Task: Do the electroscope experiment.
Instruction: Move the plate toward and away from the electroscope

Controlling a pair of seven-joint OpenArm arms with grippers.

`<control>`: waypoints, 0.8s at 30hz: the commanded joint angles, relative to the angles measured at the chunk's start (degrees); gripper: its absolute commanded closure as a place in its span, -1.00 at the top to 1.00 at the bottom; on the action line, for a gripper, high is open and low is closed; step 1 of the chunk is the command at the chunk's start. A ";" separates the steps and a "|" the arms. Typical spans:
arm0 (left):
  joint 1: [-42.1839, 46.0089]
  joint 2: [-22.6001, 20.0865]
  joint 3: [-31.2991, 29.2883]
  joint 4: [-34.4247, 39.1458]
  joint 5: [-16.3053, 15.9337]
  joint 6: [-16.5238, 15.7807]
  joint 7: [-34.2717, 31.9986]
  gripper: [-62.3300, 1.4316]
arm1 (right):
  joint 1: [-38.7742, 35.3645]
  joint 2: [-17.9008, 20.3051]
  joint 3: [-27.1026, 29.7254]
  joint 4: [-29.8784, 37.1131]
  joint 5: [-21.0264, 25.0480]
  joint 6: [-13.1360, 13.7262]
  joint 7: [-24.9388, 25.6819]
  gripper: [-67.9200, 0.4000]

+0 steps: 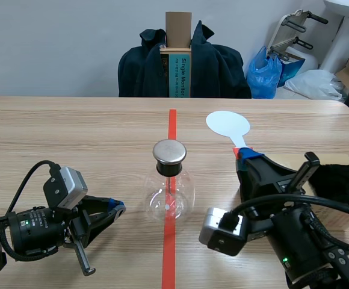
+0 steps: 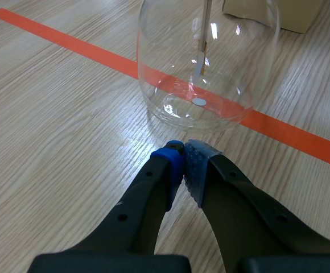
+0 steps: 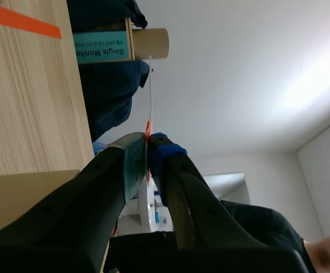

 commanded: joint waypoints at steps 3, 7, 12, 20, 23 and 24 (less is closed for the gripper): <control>-0.44 0.15 -0.15 1.29 -0.39 -0.09 -0.81 -0.86 | 0.70 0.61 0.52 0.74 0.37 -0.81 3.69 -0.96; -0.44 0.15 -0.15 1.29 -0.39 -0.09 -0.81 -0.86 | 0.70 0.61 0.52 0.74 0.35 -0.81 9.05 -0.96; -0.44 0.15 -0.15 1.29 -0.39 -0.09 -0.81 -0.86 | 0.70 0.61 0.52 0.74 -1.07 -0.81 14.82 -0.96; -0.44 0.15 -0.15 1.29 -0.39 -0.09 -0.81 -0.86 | 0.70 0.61 0.52 0.74 -1.09 -0.81 20.94 -0.96; -0.44 0.15 -0.15 1.29 -0.39 -0.09 -0.81 -0.86 | 0.70 0.61 0.52 0.74 -1.09 -0.81 22.29 -0.96; -0.44 0.15 -0.15 1.29 -0.39 -0.09 -0.81 -0.86 | 0.70 0.61 0.52 0.74 -1.09 -0.81 22.71 -0.96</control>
